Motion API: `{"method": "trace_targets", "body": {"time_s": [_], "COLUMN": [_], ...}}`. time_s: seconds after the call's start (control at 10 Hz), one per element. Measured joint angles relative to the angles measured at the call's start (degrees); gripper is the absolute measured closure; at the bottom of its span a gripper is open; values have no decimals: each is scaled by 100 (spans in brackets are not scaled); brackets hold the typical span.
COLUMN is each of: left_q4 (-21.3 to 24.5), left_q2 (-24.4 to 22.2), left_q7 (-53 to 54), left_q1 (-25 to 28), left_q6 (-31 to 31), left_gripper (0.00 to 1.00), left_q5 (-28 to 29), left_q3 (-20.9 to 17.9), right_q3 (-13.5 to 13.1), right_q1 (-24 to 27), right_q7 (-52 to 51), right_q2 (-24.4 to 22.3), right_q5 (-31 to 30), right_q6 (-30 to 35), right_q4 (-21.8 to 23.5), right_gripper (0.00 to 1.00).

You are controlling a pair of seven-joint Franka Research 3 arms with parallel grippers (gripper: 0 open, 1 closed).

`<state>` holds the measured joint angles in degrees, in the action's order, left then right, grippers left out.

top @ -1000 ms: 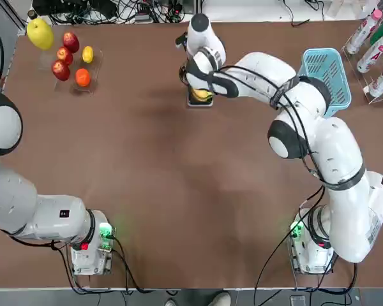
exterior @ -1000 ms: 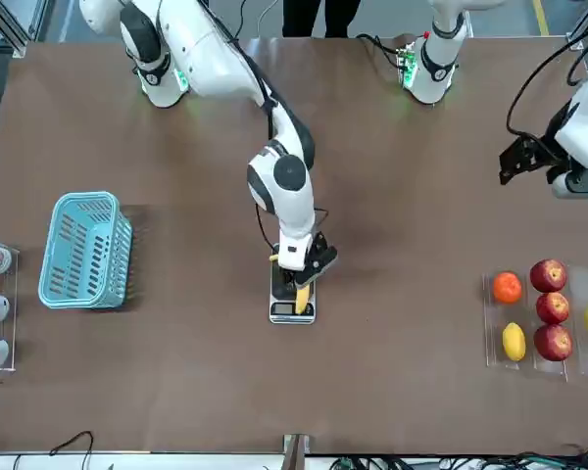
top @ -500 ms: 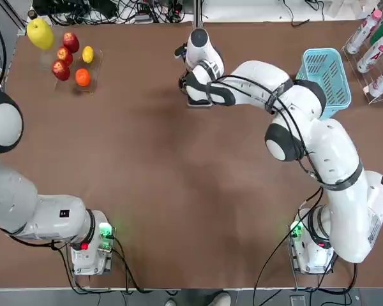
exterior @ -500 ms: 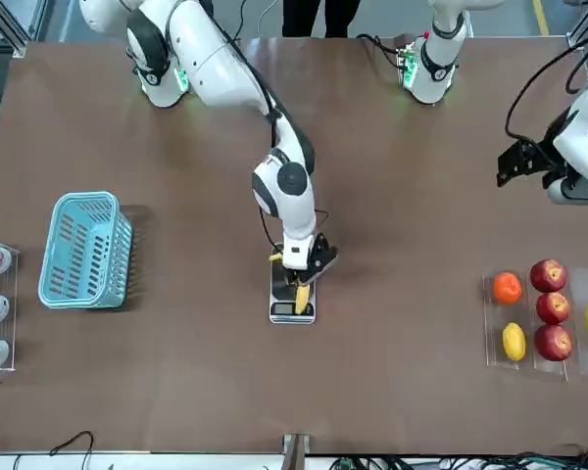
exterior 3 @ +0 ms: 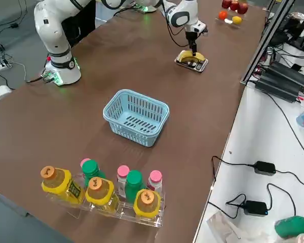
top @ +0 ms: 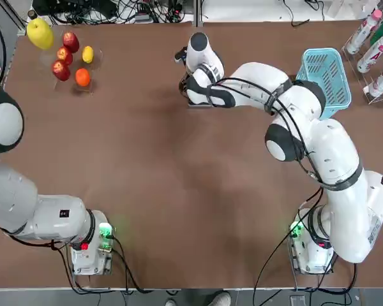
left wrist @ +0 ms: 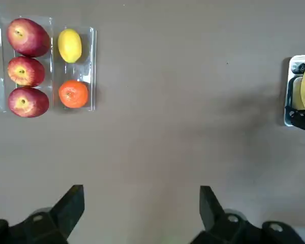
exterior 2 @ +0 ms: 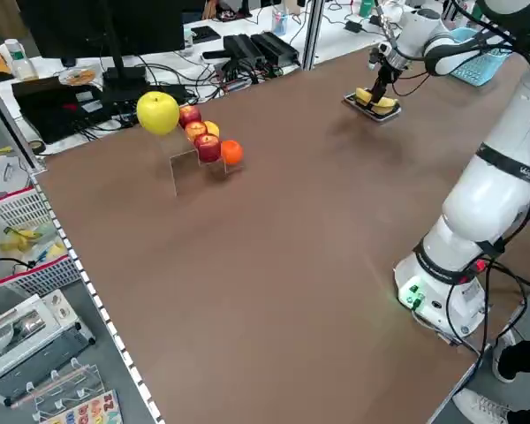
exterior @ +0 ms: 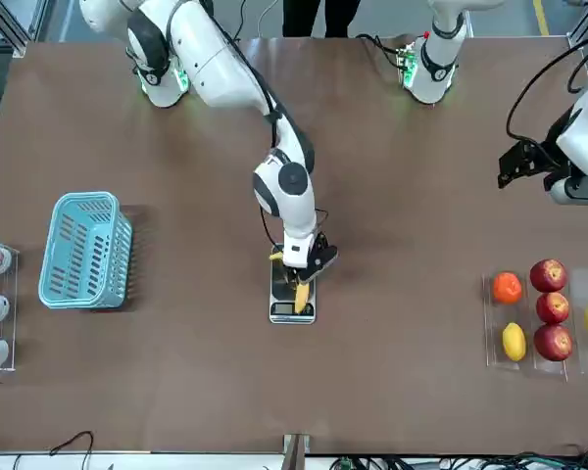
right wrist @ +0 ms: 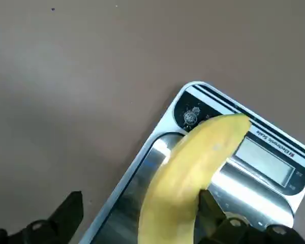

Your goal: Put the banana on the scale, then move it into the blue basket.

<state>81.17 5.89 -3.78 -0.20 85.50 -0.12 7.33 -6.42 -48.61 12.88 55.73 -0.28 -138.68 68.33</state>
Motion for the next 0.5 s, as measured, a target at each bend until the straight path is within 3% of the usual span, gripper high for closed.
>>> {"method": "trace_targets", "body": {"time_s": [0.2,0.5], "left_q4": [0,0], "left_q2": [42,51], "left_q7": [-3,-3], "left_q1": [-12,-36], "left_q6": [0,0], "left_gripper": [0,0], "left_q5": [0,0], "left_q3": [16,18], "right_q3": [1,72], "right_q1": [24,54], "right_q7": [6,11], "right_q2": [1,-10], "right_q5": [-103,-165], "right_q6": [-6,-42], "right_q4": [53,64], "right_gripper": [36,47]}}
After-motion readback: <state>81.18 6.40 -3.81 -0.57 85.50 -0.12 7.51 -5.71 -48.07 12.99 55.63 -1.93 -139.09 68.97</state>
